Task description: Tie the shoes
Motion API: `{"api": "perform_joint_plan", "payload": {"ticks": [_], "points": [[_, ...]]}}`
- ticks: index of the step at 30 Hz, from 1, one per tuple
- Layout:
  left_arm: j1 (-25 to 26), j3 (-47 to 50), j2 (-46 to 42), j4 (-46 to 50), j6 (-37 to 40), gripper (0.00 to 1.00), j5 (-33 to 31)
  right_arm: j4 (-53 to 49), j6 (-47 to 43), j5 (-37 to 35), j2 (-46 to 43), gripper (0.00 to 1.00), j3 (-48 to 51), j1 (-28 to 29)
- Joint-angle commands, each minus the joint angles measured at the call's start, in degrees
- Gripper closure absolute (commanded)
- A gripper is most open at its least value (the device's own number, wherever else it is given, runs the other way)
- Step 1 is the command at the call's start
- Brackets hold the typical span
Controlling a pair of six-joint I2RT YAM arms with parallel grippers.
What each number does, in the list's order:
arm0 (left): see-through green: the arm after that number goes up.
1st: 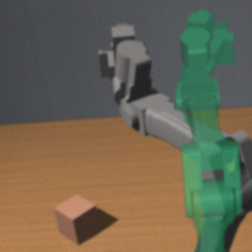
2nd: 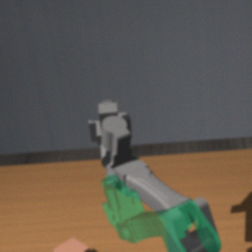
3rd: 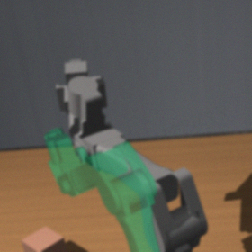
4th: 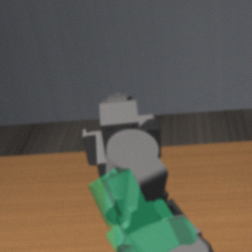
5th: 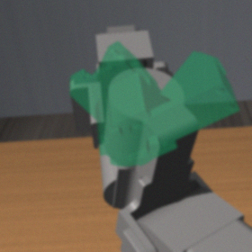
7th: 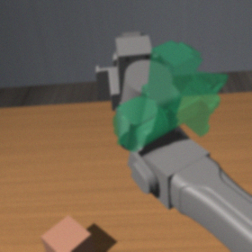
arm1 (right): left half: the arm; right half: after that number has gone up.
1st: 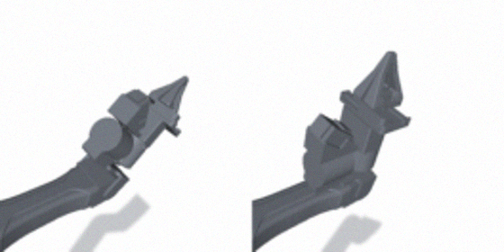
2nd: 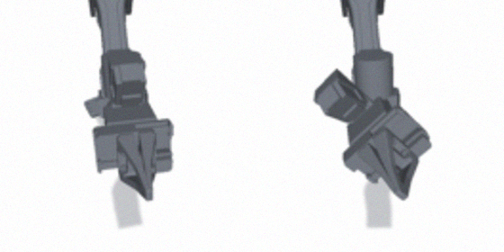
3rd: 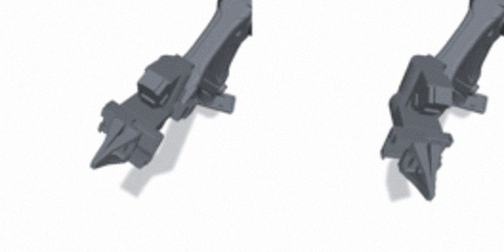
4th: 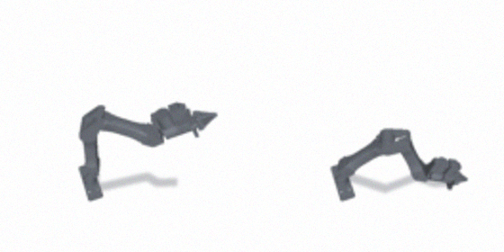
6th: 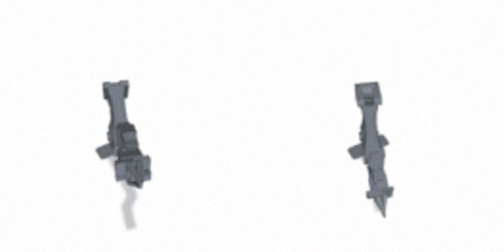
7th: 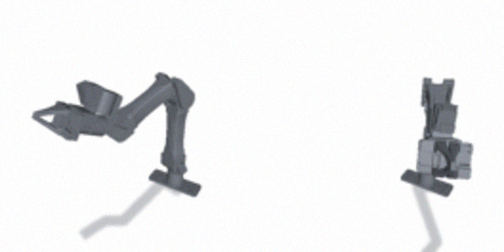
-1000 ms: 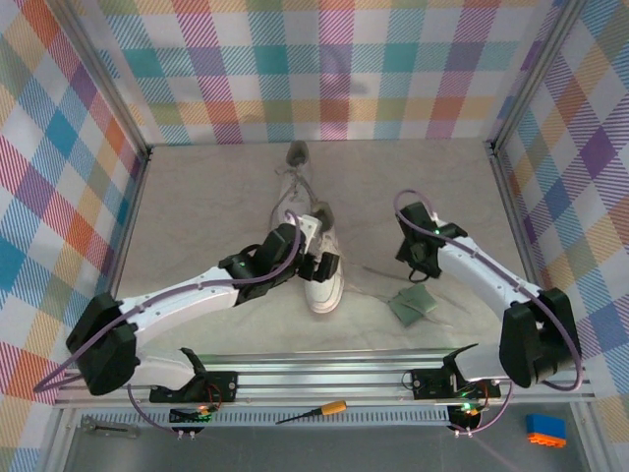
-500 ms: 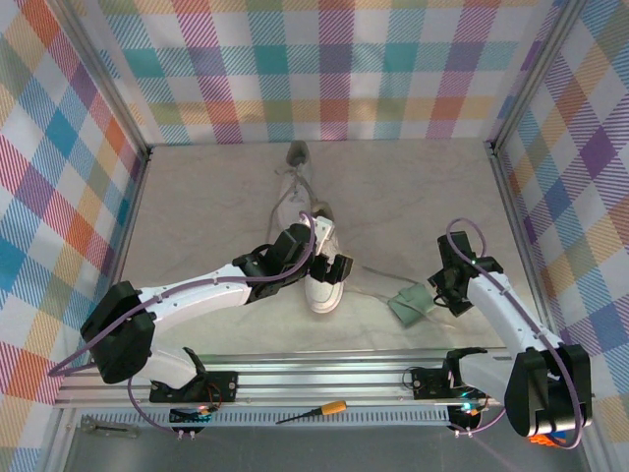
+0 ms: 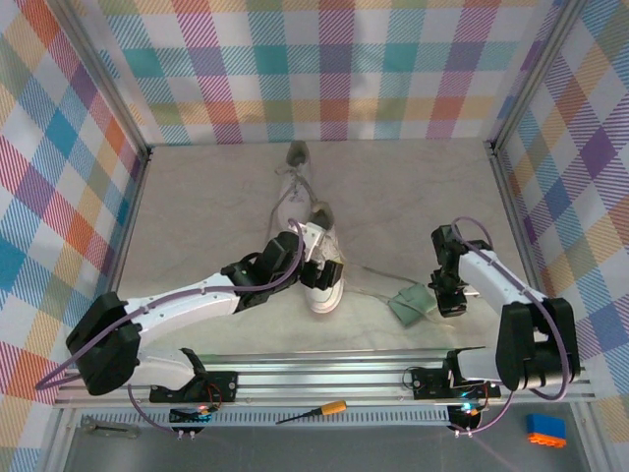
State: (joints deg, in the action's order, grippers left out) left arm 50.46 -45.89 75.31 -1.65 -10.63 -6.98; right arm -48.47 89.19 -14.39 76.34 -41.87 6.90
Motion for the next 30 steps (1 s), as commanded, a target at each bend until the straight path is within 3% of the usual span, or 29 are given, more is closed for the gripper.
{"api": "perform_joint_plan", "payload": {"ticks": [1, 23, 30], "points": [[-0.8, 0.9, -2.3, 0.1, 1.2, 0.0, -1.4, -0.6, 3.3, 0.8, 1.5, 0.41, -1.0, -1.5], [-1.8, 1.1, -7.0, 4.5, 1.2, 0.0, -5.8, 2.0, -1.3, -2.0, 10.7, 0.43, -2.0, -6.9], [-2.1, 2.3, -10.8, 6.2, 0.6, 0.0, -9.5, 4.3, -2.2, -2.3, 10.3, 0.74, -1.1, -7.1]]}}
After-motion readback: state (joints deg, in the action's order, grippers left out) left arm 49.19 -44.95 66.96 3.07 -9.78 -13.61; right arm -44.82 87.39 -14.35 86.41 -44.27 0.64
